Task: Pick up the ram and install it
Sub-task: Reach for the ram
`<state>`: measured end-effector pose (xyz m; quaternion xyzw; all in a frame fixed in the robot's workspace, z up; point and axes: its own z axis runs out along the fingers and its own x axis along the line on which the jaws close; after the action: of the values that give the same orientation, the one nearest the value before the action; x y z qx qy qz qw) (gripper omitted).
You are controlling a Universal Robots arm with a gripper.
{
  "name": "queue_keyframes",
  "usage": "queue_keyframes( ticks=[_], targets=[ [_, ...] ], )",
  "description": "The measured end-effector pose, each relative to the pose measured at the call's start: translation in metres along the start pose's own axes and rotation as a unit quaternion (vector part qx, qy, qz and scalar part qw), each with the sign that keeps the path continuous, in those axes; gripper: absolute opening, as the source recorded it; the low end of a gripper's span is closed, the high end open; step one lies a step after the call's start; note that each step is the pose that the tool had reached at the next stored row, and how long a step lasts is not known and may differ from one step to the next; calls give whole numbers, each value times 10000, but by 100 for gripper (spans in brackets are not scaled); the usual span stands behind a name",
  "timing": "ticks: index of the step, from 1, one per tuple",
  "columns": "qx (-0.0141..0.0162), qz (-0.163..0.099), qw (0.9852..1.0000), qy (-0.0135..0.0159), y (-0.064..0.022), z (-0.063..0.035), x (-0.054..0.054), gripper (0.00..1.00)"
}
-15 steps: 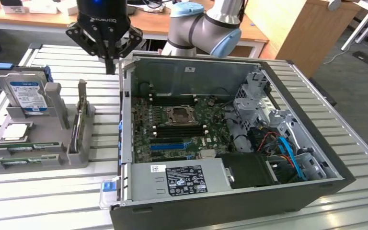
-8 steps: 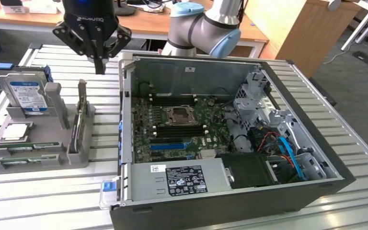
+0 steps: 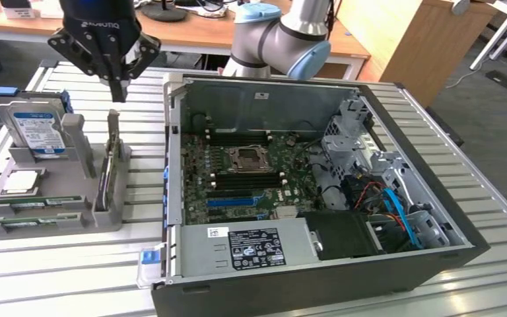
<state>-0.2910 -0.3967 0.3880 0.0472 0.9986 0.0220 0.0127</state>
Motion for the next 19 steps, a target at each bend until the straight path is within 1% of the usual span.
queue_keyframes(
  ticks=[6, 13, 19],
  targets=[
    [1, 11, 10000, 0, -17, -2, 184, 11],
    [2, 31, 10000, -1, -37, -6, 426, 11],
    [2, 45, 10000, -2, -54, -8, 603, 11]
  ],
)
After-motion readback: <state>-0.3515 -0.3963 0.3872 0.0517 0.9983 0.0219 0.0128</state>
